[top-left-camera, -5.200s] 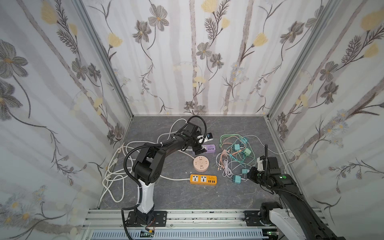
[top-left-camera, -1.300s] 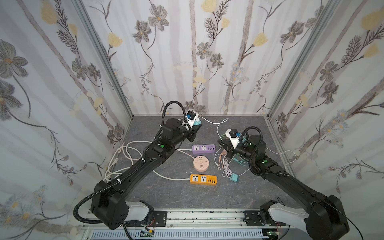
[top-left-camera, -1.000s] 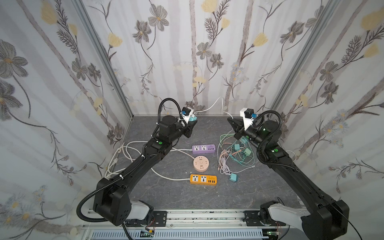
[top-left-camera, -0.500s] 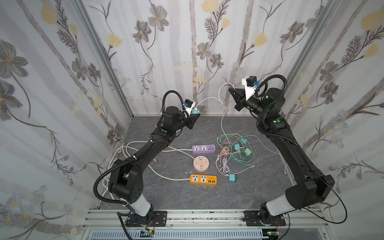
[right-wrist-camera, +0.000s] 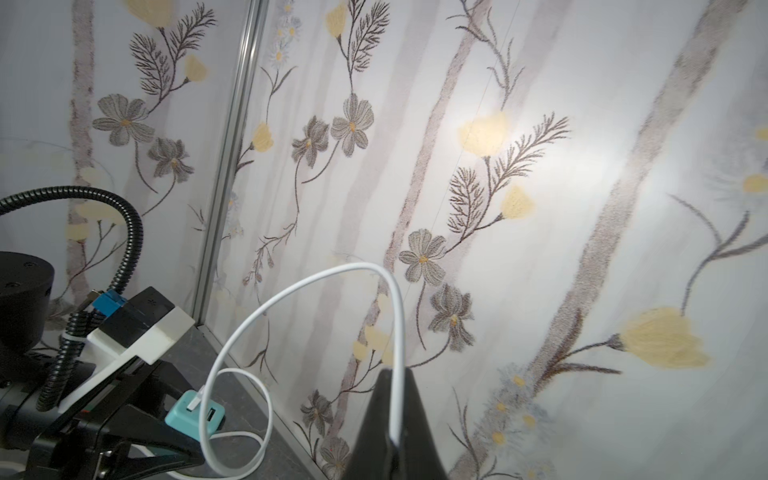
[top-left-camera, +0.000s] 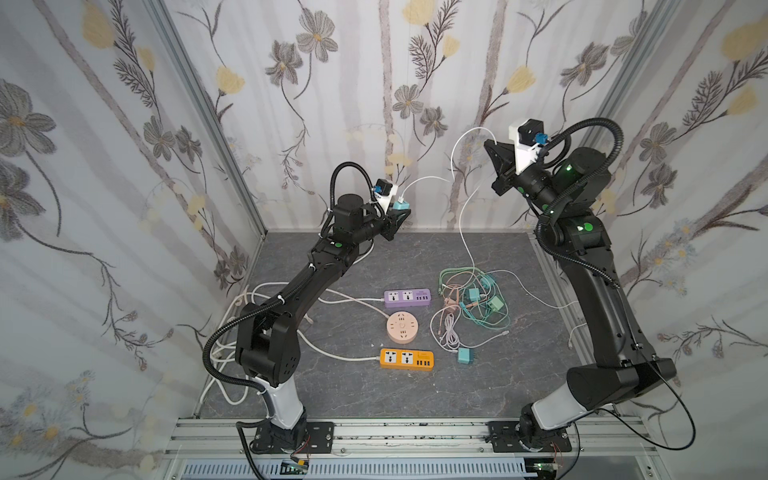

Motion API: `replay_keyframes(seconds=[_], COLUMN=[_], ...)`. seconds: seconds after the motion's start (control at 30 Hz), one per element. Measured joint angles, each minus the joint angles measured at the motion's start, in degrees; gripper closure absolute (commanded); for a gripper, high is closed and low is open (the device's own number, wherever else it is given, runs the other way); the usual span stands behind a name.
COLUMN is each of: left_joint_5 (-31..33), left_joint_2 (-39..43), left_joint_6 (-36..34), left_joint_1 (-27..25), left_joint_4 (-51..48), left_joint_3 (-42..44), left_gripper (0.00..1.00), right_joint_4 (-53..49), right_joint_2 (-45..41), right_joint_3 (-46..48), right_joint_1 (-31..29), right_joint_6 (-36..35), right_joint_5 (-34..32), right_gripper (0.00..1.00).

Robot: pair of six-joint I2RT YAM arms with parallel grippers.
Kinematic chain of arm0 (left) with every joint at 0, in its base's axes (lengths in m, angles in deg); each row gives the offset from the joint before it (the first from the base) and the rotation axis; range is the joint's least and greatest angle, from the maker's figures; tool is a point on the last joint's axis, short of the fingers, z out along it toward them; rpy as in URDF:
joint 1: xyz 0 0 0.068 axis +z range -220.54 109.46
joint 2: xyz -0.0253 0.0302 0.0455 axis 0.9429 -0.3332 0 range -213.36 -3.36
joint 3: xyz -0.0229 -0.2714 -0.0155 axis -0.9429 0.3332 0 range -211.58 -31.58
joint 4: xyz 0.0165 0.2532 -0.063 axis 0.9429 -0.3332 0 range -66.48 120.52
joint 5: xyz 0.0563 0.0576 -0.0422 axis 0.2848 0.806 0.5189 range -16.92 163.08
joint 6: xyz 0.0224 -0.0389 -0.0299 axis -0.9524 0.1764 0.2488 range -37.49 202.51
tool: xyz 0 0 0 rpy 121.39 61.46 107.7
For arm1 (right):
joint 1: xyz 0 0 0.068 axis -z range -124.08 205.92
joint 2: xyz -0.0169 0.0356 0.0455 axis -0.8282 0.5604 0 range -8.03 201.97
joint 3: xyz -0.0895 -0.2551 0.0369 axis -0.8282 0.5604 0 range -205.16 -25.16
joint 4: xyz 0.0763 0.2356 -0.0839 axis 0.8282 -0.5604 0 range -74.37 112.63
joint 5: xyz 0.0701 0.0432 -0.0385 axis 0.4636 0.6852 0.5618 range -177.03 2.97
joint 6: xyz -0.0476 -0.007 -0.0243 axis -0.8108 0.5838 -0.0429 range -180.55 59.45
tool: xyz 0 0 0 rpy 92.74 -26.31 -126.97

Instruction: Insert the plug

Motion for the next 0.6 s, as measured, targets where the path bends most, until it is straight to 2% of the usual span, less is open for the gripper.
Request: replay_keyframes(seconds=[0.37,0.6], left_joint_5=[-6.2,-6.8], left_joint_2=[2.3,2.4], left_joint_6=[5.3,6.7], left_joint_1=[-3.5,-4.0], left_joint_4=[1.1,2.2], left_joint_3=[-5.1,-7.7], left_gripper=[0.93,0.93], right_joint_4=[-4.2,-7.0], right_joint_2=[-15.0,-14.5], right_joint_3=[-0.2,-6.5], right_joint_1=[0.0,0.1], right_joint_6=[-8.6,-15.2], right_joint_5=[-0.3,-2.8], right_gripper=[1.0,1.0])
